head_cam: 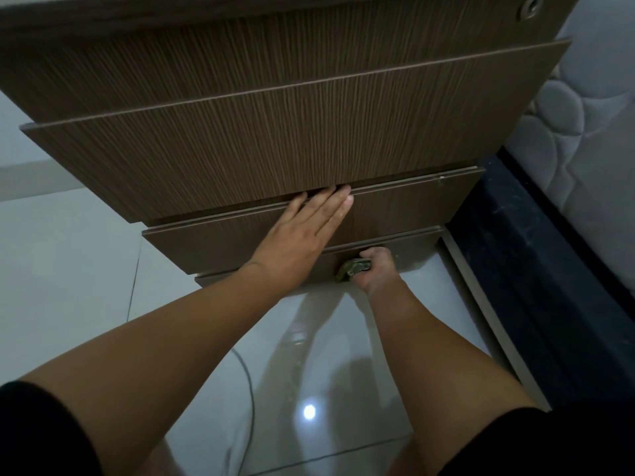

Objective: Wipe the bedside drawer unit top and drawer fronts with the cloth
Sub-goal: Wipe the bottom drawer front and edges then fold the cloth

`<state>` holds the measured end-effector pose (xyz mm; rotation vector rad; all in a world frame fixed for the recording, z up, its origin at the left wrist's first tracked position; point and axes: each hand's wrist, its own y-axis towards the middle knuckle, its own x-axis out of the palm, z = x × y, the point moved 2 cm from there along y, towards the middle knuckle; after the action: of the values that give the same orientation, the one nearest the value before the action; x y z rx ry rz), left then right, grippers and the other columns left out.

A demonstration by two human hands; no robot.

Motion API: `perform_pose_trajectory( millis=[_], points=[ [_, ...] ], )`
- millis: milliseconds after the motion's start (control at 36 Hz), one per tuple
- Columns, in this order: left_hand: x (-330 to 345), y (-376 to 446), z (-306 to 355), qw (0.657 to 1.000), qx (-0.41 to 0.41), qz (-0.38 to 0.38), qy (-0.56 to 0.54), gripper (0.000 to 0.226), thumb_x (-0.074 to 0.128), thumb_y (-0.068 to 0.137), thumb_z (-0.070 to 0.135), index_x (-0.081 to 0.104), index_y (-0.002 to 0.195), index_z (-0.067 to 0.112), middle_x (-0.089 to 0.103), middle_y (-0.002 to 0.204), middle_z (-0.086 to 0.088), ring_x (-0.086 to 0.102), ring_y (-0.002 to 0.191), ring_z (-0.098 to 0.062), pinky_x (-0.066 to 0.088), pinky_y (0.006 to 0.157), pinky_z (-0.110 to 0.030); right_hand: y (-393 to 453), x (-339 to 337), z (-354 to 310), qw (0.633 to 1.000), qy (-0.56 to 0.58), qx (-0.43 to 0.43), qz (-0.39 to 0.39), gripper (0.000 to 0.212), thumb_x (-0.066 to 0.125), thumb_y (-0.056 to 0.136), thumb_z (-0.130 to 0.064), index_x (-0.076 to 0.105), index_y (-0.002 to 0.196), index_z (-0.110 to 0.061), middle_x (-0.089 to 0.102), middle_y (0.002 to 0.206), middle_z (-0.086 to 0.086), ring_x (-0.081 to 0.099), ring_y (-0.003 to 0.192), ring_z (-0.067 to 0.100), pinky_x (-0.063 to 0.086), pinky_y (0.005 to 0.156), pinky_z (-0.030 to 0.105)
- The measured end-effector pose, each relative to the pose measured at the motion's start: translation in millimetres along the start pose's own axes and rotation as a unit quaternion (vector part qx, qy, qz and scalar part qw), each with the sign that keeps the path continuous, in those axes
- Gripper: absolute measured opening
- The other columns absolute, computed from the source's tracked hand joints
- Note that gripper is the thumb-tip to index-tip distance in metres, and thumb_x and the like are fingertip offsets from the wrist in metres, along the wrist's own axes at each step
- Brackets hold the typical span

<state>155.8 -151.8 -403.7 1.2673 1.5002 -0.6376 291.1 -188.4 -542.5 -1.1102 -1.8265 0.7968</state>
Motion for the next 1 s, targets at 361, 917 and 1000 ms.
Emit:
perform_pose_trajectory(
  millis=[361,917,1000],
  points=[
    [0,0,0,1.000,0.007,-0.016,0.023,0.075,0.042,0.076,0.001,0.016,0.146,0.005,0.025,0.155,-0.009,0.031,0.140,-0.025,0.030,0.110,-0.040,7,-33,-52,0.998,0.013,-0.033,0.044,0.010,0.040,0.083,-0.003,0.045,0.089,-0.008,0.046,0.101,0.012,0.047,0.074,0.025,0.038,0.104,0.041],
    [-6,1,1,0.999,0.012,-0.043,0.007,0.069,0.019,0.077,0.000,0.033,0.144,0.003,0.034,0.151,-0.011,0.038,0.136,-0.027,0.036,0.106,-0.044,-9,-57,-92,0.992,0.093,-0.085,0.023,0.021,0.040,0.086,0.000,0.043,0.069,-0.012,0.045,0.077,0.006,0.046,0.068,0.019,0.040,0.060,0.028],
    [-6,0,1,0.998,0.012,-0.064,0.024,0.069,0.022,0.079,0.000,0.020,0.148,0.003,0.022,0.156,-0.011,0.026,0.142,-0.026,0.028,0.111,-0.043,-12,-60,-93,0.991,0.101,-0.089,0.026,0.017,0.041,0.084,0.000,0.045,0.073,-0.013,0.048,0.082,0.006,0.048,0.072,0.020,0.041,0.061,0.028]
  ],
)
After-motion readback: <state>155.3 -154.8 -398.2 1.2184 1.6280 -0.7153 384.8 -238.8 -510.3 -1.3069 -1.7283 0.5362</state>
